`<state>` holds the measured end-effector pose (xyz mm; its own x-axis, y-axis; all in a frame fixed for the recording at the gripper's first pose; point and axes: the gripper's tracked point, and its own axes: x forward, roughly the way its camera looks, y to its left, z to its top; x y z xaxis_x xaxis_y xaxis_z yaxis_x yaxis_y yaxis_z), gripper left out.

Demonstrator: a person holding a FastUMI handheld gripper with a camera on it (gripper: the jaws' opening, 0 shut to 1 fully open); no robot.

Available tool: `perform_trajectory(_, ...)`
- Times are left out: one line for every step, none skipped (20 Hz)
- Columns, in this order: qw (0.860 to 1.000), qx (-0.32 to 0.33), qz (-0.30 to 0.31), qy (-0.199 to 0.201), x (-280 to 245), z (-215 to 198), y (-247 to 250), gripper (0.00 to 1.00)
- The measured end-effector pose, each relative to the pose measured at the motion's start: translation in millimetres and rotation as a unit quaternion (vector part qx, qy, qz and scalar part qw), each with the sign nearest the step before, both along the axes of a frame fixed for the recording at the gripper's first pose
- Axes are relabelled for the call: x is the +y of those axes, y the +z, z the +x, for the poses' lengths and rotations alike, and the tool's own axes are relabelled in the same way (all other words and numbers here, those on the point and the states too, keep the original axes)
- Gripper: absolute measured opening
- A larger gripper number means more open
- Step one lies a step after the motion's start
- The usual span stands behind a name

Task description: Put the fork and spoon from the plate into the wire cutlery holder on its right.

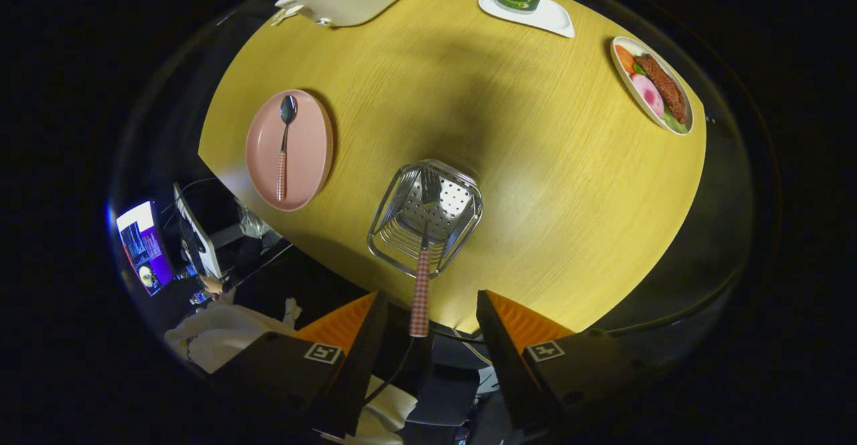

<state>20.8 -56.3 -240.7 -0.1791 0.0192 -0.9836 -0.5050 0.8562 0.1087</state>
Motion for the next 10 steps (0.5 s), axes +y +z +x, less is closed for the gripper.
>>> perform_trajectory(1.0,-0.017,0.012,-0.006,4.7,2.2,7.0,0.9)
perform_trajectory(0.999,-0.034,0.026,-0.01,9.8,3.7,13.9,0.95)
perform_trajectory(0.998,-0.052,0.036,-0.012,13.7,6.1,17.7,1.0)
perform_trajectory(0.996,-0.07,0.048,-0.014,17.2,5.1,23.9,0.99)
perform_trajectory(0.994,-0.088,0.057,-0.014,21.2,3.4,29.1,0.99)
perform_trajectory(0.992,-0.104,0.066,-0.012,25.5,-0.7,34.3,0.99)
perform_trajectory(0.99,-0.121,0.077,-0.008,30.0,-5.8,41.3,1.0)
perform_trajectory(0.986,-0.14,0.086,-0.003,35.6,-10.1,45.3,1.0)
perform_trajectory(0.983,-0.158,0.096,0.003,41.5,-14.5,50.6,1.0)
perform_trajectory(0.979,-0.176,0.105,0.006,48.5,-19.6,55.6,1.0)
